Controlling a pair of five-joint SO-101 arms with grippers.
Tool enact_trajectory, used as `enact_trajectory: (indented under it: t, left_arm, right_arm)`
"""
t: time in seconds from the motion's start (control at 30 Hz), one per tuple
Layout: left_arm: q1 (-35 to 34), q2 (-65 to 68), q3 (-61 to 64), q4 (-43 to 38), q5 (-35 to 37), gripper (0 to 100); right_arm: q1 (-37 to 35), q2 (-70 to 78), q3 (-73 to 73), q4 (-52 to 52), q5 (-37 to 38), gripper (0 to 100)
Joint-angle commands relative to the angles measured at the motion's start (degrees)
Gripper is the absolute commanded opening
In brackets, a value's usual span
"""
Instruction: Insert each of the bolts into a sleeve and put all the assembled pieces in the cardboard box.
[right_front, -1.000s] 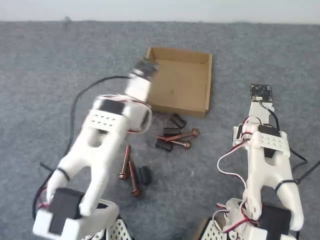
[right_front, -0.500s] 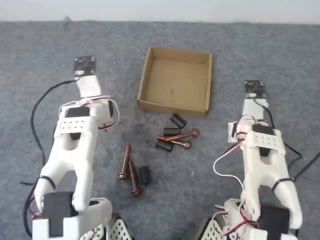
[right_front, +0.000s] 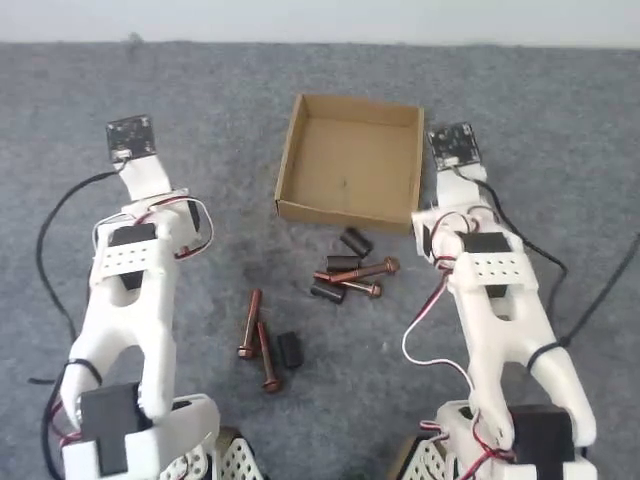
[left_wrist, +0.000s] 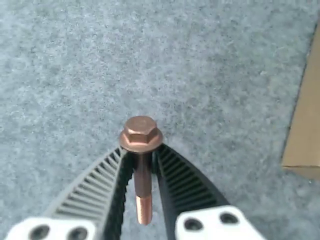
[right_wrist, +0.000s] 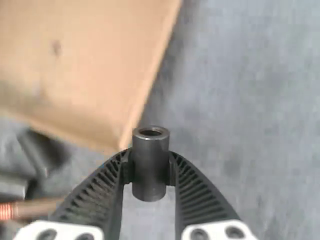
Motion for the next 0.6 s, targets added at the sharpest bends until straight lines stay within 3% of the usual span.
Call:
enact_trajectory:
  t: [0.0,0.57]
  left_arm:
    - [-0.09,-3.69,-0.4,-1.49,0.44,1]
    - [0.18,-3.69,0.4,-1.85,0.26,1]
  right_arm:
    - [-1.98,-2.42,-3.96,-9.45,0.09,0.9]
    - [-6.73,17.71,-4.22,-58.59,0.09,0.6]
